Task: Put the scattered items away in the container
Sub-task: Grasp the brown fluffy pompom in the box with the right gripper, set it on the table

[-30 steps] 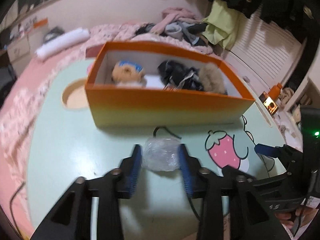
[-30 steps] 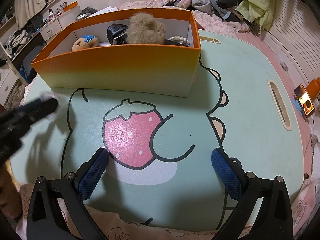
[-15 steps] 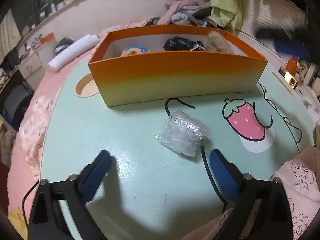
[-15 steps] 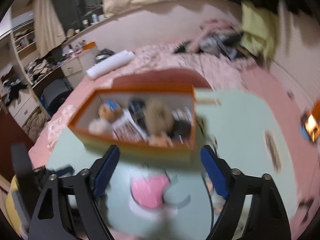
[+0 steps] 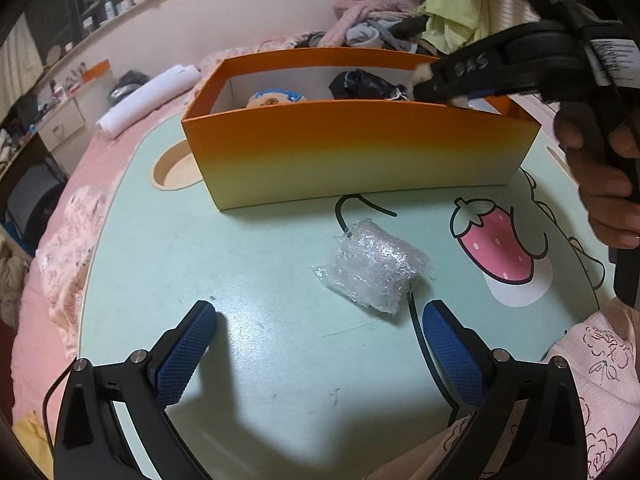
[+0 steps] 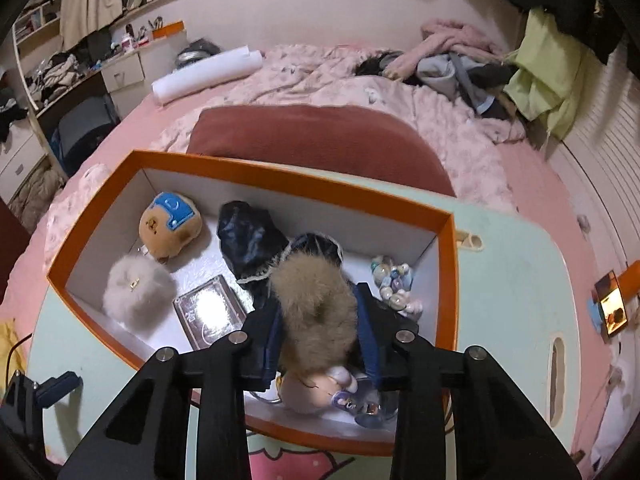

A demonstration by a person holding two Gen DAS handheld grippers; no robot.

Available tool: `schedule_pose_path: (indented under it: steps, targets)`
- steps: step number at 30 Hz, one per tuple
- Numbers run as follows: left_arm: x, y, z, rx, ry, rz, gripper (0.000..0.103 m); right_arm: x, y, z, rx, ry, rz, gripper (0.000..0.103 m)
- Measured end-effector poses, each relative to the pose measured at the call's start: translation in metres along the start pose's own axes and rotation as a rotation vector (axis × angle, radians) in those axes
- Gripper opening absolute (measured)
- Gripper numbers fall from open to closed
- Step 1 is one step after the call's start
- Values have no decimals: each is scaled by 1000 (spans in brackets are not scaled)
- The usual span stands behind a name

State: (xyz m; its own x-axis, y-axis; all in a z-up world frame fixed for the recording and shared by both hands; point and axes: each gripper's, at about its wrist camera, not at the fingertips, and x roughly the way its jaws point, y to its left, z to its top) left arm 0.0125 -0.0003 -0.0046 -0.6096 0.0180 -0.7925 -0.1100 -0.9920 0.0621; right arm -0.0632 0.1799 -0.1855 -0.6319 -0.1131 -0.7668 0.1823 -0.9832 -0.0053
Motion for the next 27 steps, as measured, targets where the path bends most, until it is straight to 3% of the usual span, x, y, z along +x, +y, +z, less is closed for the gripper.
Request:
schedule_pose_path:
  steps: [5,7,11,16,20,21,24,27]
  targets:
    - [1,1,0,1,1,0,103,-63,-13,-3,74,-187,105,34]
    - [1,1,-1,1,1,-1,103,-84,-10,-8,109,-203,112,34]
    - [1,3,-1,6,0,-4,103,-91,3,-33,54,-116,138,34]
    - [1,3,-1,8,0,-5,103,-56,15,-78,58,-5,80,34]
    - [0,4,-1,8,0,-6,103,-30,12,-83,81,74,92,36]
    - [1,3,-1,9,0,-6,103,-31,6,-83,105,66,94,41]
    - [1,3,-1,9,0,-6,103,-47,-5,-85,166,-17,85,80]
    - [1,3,-1,9,0,-6,103,-63,-11,-93,198,-83,101,83]
